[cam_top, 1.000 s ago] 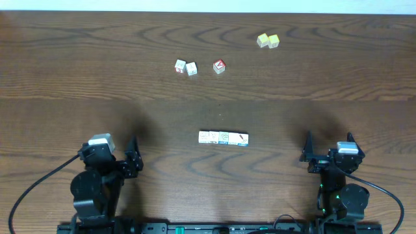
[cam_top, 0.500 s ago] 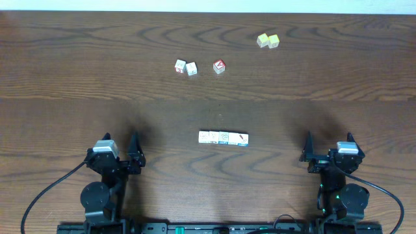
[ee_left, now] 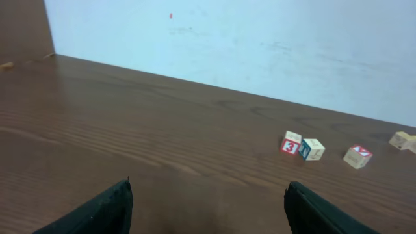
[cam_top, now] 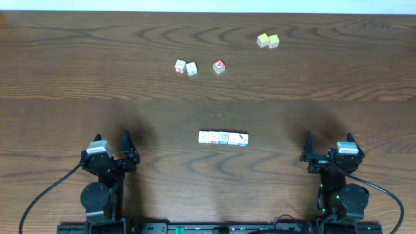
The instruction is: Lift 5 blocks
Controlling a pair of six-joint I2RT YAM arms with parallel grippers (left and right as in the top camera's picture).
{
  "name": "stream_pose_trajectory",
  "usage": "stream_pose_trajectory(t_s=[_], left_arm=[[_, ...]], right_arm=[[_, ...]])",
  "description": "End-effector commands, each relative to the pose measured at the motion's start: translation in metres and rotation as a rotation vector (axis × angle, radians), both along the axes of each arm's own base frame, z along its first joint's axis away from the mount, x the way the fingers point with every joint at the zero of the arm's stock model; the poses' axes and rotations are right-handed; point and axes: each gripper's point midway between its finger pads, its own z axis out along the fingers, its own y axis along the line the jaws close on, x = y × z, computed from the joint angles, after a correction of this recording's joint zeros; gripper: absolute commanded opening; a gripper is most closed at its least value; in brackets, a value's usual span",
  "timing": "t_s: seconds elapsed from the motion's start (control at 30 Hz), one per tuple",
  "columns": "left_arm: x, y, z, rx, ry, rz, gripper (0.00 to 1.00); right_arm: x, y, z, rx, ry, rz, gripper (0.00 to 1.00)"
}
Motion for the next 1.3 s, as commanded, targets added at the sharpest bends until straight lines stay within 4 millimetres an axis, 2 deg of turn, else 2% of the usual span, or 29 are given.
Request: stream_pose_trajectory(t_s=[0.0, 0.33, 0.53, 1.27], left_arm=[[-0.001, 0.001, -0.015, 0.016, 0.049, 0.002, 0.75], [-0.001, -0.004, -0.014, 0.101, 0.054, -0.034, 0.75], [-0.001, -0.013, -0.014, 0.143, 0.054, -0.079, 0.75], [0.0, -0.012, -0.014, 0.146, 0.054, -0.074, 0.75]], right_arm=[[-0.001, -0.004, -0.001, -0.009, 0.0, -0.017, 0.99], [-0.001, -0.004, -0.001, -0.009, 0.0, -0.017, 0.99], [-0.001, -0.004, -0.001, -0.009, 0.0, -0.017, 0.99], [-0.001, -0.004, -0.001, -0.009, 0.0, -0.017, 0.99]])
